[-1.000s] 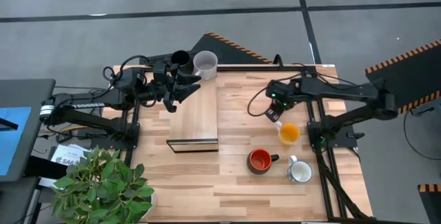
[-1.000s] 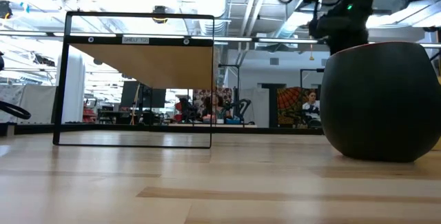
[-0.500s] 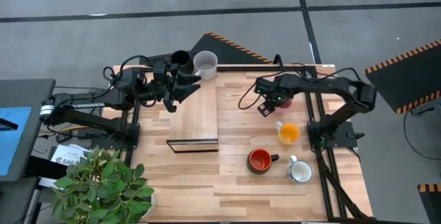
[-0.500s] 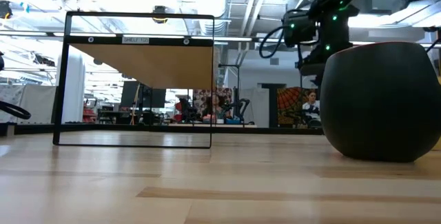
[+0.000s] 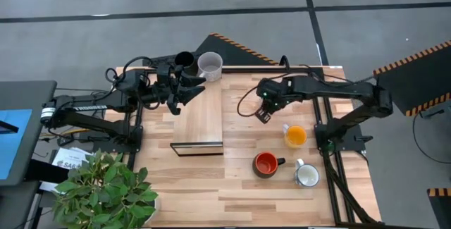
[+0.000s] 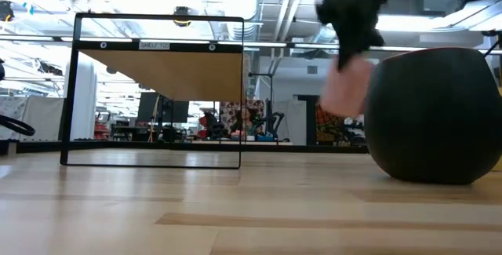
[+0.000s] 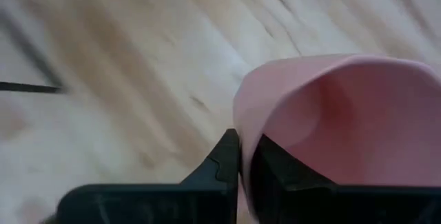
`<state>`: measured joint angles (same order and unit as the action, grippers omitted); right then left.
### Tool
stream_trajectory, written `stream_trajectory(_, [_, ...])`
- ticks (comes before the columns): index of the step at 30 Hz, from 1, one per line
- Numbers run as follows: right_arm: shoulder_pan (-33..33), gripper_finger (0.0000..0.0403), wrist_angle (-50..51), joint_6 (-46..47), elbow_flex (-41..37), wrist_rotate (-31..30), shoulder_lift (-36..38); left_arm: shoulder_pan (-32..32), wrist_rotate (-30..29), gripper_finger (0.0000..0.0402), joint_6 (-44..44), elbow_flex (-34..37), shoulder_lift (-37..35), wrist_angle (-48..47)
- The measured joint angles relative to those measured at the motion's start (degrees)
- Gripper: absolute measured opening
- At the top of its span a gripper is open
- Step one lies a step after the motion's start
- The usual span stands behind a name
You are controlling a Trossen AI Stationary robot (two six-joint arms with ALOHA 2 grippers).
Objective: Place coffee mugs
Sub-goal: Put the pink mug on the shelf
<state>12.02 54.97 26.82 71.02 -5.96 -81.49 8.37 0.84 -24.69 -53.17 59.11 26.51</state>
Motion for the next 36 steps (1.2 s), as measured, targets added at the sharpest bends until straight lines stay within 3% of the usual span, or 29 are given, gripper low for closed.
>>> stream_trajectory(3, [-4.3,0.0039,-0.2,-1.9,9.5,1.1,-1.2,0.0,0.0,0.0180,0.0,0.0,0.0,0.1])
stream_trajectory(7, [-9.7,0.0039,-0.6,-7.4,22.6,-2.9,-6.4,0.0,0.0,0.0180,0.0,0.0,0.0,1.3])
stream_trajectory(13, [-12.1,0.0039,-1.0,-15.2,36.3,-7.9,-16.2,0.0,0.2,0.0180,0.0,0.0,-0.1,1.6])
stream_trajectory(24, [-11.8,0.0040,0.8,-22.3,47.3,-7.8,-30.2,0.0,1.8,0.0180,1.6,0.0,-8.2,1.4])
stream_trajectory(36, [-10.4,0.0055,2.0,-25.7,48.6,-7.4,-34.2,0.0,1.5,0.0180,2.0,0.0,-13.0,-0.6])
